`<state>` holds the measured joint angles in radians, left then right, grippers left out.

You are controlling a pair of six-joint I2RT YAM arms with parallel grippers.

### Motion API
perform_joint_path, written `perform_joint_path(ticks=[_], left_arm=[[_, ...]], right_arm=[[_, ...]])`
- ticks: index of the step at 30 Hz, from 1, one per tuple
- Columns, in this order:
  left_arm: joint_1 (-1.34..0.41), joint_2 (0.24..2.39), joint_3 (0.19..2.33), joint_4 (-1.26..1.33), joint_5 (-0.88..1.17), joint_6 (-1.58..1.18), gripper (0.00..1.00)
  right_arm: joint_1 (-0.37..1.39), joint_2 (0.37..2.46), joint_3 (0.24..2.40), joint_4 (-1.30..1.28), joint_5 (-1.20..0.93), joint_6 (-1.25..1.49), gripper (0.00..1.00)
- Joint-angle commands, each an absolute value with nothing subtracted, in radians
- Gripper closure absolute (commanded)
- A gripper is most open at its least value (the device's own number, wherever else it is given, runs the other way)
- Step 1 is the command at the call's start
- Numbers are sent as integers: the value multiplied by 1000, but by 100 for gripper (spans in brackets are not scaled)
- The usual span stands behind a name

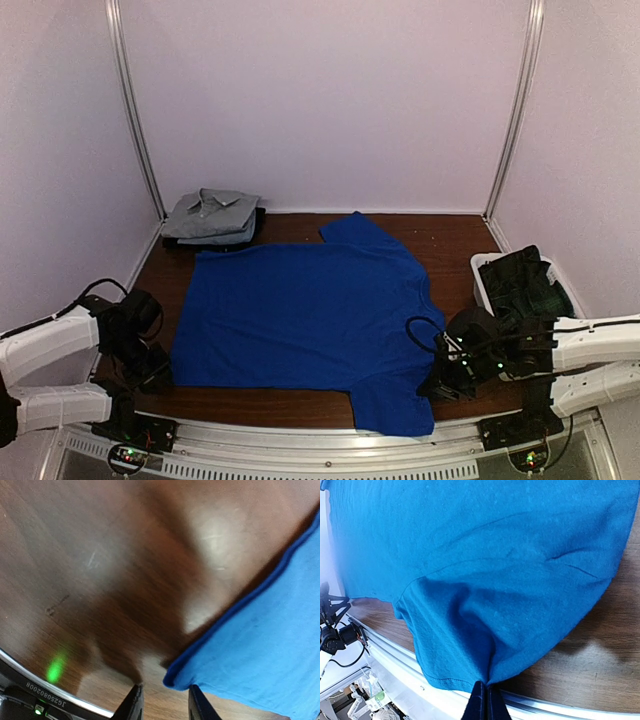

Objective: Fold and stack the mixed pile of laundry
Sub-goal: Pick up the flattened T-shirt from the center of the board, then fold the flattened T-shirt at the center of the board.

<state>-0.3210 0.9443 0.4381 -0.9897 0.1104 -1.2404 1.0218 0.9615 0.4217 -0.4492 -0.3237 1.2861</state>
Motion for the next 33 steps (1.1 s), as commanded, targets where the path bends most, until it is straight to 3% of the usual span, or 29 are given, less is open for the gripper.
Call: perform_joint_path(ticks=[1,7,14,26,33], left_arm=[[-325,981,415,-932,119,-1238,71],[-324,946,420,-959,128,-1256,100],[-324,860,469,-1026,88,-1261,100],[-316,906,606,-1059,63,-1242,100],[-272,951,696,-1057,52,-1193,100]], right_arm=[[1028,963,450,-471,-290,1275,100],[1028,943,485,-534,-291,1265,100],[1028,897,498,-585,-288,1264,100],[1020,926,618,-662,-239,1219,100],[922,968,715,-728,-246,1112,100]])
